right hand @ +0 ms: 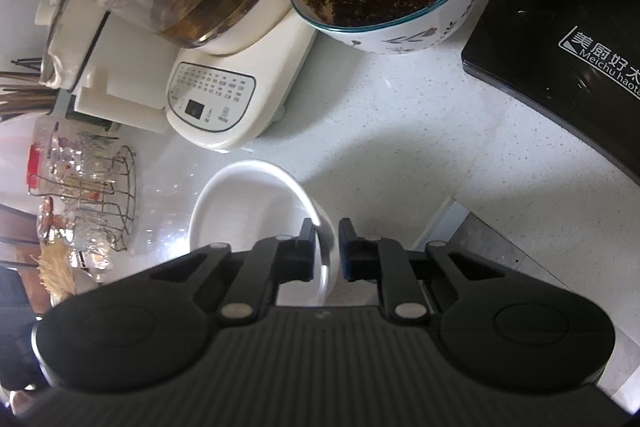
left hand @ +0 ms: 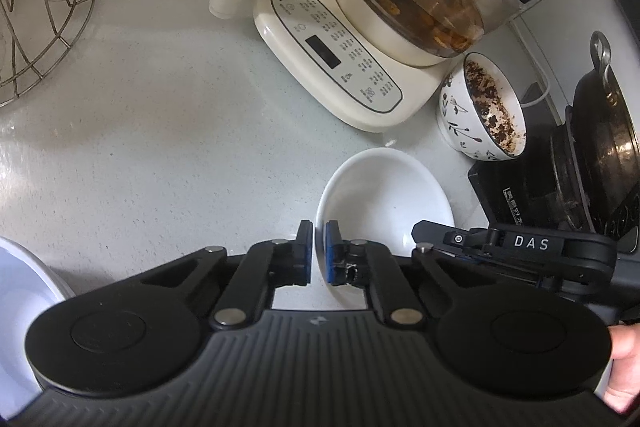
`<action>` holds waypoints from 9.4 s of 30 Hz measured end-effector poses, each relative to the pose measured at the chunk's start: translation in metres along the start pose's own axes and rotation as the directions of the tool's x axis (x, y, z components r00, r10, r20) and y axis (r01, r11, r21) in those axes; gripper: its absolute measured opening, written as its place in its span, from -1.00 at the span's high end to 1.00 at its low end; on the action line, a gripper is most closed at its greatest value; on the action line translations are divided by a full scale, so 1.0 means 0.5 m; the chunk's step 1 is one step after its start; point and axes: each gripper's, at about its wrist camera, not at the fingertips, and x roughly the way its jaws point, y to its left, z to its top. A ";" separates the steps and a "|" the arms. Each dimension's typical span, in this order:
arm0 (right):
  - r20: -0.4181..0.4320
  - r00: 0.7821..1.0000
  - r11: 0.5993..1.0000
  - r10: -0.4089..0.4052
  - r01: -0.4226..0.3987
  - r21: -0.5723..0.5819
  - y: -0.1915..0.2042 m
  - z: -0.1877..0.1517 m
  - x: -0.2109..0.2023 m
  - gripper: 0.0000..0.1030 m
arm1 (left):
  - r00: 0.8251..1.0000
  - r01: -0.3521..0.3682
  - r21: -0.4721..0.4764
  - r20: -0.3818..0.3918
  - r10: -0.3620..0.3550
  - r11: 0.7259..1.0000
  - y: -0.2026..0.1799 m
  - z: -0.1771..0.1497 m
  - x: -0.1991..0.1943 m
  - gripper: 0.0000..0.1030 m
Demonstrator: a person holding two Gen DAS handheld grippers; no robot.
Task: Organize plates and bowls
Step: 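Close both grippers on the rim of the white ceramic bowl, then lift the ceramic bowl and carry it toward the floral plate stack, then lower the ceramic bowl into the leaf-pattern bowls on the floral plate, then open both grippers to release the ceramic bowl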
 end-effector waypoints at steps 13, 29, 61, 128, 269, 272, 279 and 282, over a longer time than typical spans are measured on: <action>0.032 0.999 0.998 0.018 -0.016 -0.060 0.027 -0.012 -0.032 0.74 | 0.999 0.040 -0.035 0.024 -0.039 0.999 0.008 -0.006 -0.053 0.87; 0.040 0.996 0.982 0.084 -0.076 -0.172 0.147 -0.055 -0.083 0.74 | 0.992 0.074 -0.091 0.106 -0.064 0.993 0.057 -0.026 -0.214 0.87; -0.098 0.991 0.834 0.096 -0.133 -0.536 0.428 -0.208 0.024 0.71 | 0.950 0.050 -0.342 0.306 0.061 0.939 0.314 -0.181 -0.430 0.86; -0.246 0.969 0.910 -0.006 -0.097 -0.403 0.328 -0.215 0.155 0.62 | 0.981 -0.065 -0.385 0.146 0.130 0.920 0.318 -0.233 -0.295 0.15; -0.143 0.988 0.771 0.055 -0.133 -0.622 0.637 -0.497 0.105 0.15 | 0.921 -0.110 -0.511 0.269 0.280 0.853 0.585 -0.429 -0.601 0.05; -0.111 0.990 0.765 0.088 -0.138 -0.628 0.633 -0.501 0.069 0.14 | 0.907 -0.116 -0.486 0.304 0.292 0.866 0.560 -0.434 -0.634 0.05; -0.067 0.981 0.751 0.181 -0.182 -0.635 0.632 -0.491 -0.018 0.14 | 0.853 -0.170 -0.438 0.383 0.355 0.883 0.485 -0.439 -0.709 0.05; -0.039 0.972 0.725 0.230 -0.198 -0.659 0.629 -0.484 -0.066 0.14 | 0.821 -0.190 -0.428 0.423 0.383 0.883 0.442 -0.447 -0.741 0.05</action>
